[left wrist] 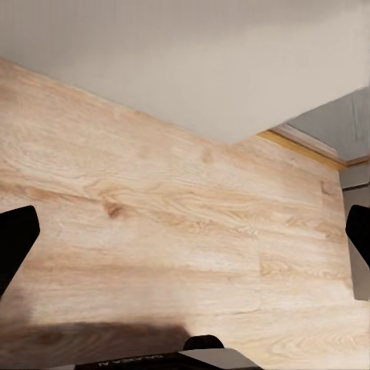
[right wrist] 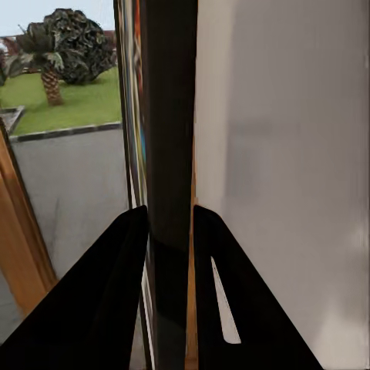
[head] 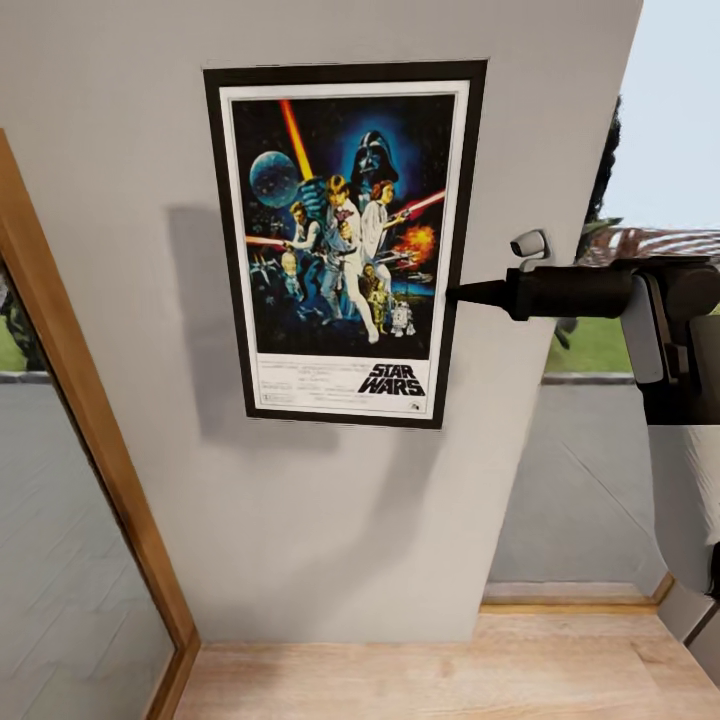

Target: Pick up the poster from the kitchen countertop and hang it on one of the wall nails in the kitchen.

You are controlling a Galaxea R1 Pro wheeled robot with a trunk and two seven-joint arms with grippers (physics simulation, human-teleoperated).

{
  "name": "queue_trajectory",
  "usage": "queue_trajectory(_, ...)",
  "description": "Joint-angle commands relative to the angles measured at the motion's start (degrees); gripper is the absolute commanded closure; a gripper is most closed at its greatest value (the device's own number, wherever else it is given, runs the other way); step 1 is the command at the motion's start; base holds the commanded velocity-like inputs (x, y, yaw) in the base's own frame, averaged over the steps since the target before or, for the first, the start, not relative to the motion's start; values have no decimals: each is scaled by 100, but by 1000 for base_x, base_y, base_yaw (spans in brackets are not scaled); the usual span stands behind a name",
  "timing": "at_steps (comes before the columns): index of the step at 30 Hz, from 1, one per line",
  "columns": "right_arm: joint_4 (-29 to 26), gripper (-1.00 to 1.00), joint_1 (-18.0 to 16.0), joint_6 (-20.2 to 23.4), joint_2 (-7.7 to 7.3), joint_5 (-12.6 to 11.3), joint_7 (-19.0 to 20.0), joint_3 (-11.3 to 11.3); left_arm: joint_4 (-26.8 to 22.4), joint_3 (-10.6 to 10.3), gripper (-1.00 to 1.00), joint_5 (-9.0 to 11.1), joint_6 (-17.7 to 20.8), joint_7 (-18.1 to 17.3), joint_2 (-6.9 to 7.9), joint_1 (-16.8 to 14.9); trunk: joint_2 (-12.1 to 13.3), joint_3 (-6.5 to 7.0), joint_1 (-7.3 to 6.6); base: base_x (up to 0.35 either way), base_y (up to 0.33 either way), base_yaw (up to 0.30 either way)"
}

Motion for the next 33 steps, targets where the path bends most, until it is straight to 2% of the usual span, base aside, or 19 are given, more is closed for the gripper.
queue_trajectory(1, 2, 100, -6, 36, -4, -21, 9, 8, -12, -48, -100, 44, -29, -2, 5, -5, -10, -10, 7, 337, 0, 0)
queue_trajectory(8, 0, 100, -13, 36, -4, -21, 9, 8, -12, -48, -100, 44, -30, -2, 5, -5, -10, -10, 7, 251, 0, 0)
queue_trajectory(22, 0, 100, -16, 36, -4, -21, 9, 8, -12, -48, -100, 44, -29, -2, 5, -5, -10, -10, 7, 39, 0, 0)
queue_trajectory(33, 0, 100, -16, 36, -4, -26, 9, 7, -12, -48, -100, 44, -29, -2, 5, -5, -10, -10, 7, 292, 0, 0)
